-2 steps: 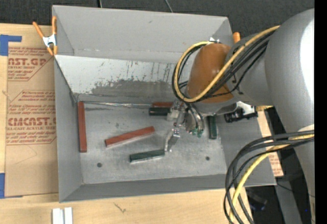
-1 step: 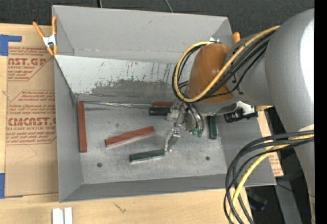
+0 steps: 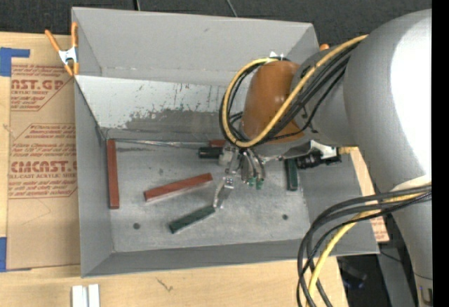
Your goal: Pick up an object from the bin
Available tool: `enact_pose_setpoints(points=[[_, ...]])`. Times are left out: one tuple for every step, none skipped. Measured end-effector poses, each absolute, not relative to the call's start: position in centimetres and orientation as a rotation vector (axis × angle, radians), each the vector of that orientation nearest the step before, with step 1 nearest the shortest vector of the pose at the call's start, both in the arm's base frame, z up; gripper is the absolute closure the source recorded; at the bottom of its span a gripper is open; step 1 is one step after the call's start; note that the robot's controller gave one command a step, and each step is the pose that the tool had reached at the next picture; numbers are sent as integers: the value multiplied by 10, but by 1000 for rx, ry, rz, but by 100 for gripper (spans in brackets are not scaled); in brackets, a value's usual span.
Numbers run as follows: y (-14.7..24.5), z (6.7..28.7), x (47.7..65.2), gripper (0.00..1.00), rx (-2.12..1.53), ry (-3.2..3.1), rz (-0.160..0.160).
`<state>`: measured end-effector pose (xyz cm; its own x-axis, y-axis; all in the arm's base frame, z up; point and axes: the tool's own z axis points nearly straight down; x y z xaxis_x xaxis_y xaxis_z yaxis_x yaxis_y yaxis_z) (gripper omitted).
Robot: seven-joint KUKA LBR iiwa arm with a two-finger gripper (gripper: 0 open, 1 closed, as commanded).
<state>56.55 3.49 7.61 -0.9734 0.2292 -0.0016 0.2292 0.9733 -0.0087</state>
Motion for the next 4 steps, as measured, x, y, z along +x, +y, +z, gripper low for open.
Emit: enact_pose_setpoints(points=[[64, 76, 569, 0, 144, 3135, -5], [137, 78, 545, 100, 280, 3110, 4], [137, 78, 545, 100, 280, 3110, 4], [140, 124, 527, 100, 159, 3142, -4]])
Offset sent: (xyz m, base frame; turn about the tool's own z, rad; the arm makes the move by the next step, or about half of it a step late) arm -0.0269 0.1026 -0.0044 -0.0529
